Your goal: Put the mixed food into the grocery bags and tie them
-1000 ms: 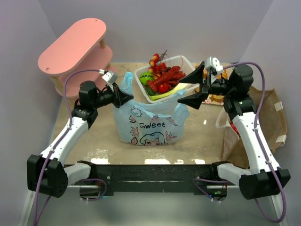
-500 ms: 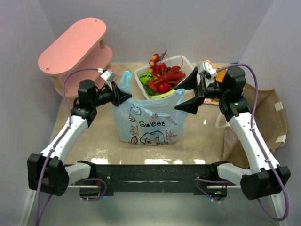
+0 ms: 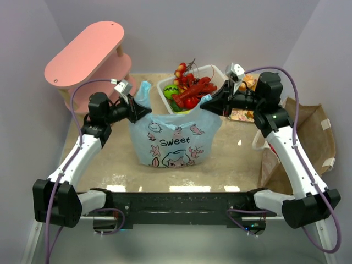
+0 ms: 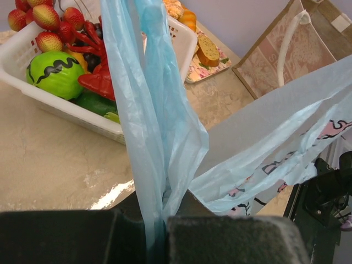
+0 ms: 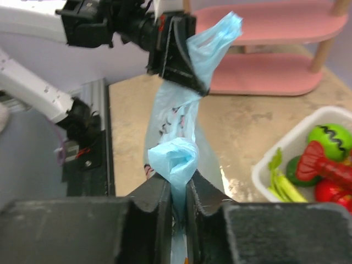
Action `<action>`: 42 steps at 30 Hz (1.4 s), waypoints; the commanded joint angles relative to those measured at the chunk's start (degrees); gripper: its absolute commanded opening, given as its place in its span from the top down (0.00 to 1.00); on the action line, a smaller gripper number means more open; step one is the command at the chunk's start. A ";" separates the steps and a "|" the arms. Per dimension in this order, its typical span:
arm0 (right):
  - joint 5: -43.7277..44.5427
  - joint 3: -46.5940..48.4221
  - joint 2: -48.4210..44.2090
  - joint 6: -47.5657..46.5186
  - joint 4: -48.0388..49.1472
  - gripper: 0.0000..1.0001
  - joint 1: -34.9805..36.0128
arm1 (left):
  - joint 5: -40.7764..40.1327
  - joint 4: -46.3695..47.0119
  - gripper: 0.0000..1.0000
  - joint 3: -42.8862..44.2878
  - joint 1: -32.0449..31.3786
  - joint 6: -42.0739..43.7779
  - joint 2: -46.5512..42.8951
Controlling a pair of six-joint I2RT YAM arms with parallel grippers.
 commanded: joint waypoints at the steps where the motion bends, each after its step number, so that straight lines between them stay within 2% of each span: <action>1: 9.87 3.61 -4.08 7.24 5.06 0.90 0.11 | -0.63 -0.52 1.00 -0.34 0.56 2.84 -0.17; 4: 9.27 3.00 -4.26 7.34 5.86 0.90 0.11 | -0.81 -0.61 1.00 -0.43 0.56 4.07 -0.79; 6: 5.77 2.64 -3.04 6.64 5.60 0.91 0.02 | 0.76 0.61 1.00 -0.52 0.47 4.34 -1.32; 8: 4.78 2.90 -1.89 4.46 4.63 0.94 1.25 | 1.56 2.02 1.00 -0.26 -0.41 4.34 -2.02; 10: 5.48 3.34 0.56 2.60 2.26 0.99 3.88 | 0.42 0.11 1.00 1.75 -3.30 6.17 -1.85; 14: 5.22 5.27 4.96 -1.35 -0.47 1.00 8.45 | -1.60 -4.56 1.00 5.98 -11.12 10.66 0.17; 16: 4.87 6.85 7.16 -1.71 -2.05 1.00 10.74 | -0.29 -5.70 1.00 7.91 -13.59 11.89 1.75; 18: 4.95 8.43 8.74 -6.18 -5.10 1.00 12.58 | 1.03 -9.11 1.00 9.67 -14.64 13.38 4.03; 23: 2.86 11.87 13.05 -9.97 -8.64 1.00 13.82 | 8.05 -10.98 1.00 12.84 -16.49 15.23 7.55; 33: 0.30 11.43 14.46 -8.66 -5.04 1.00 14.96 | 13.24 -17.40 1.00 16.45 -19.74 20.07 11.86; 38: -0.24 11.35 16.13 -4.81 -2.06 1.00 14.88 | 12.73 -16.09 0.99 14.78 -19.83 20.51 10.55; 39: 0.03 11.26 16.65 -4.18 -0.75 1.00 14.96 | 12.29 -15.56 0.84 13.99 -19.75 20.77 10.20; 41: 0.30 10.91 17.01 -2.69 0.14 1.00 14.96 | 11.94 -15.47 0.71 13.46 -19.83 21.21 9.23; 42: 0.21 10.64 17.10 -2.51 1.54 1.00 14.96 | 11.59 -15.38 0.61 12.94 -19.75 21.56 8.62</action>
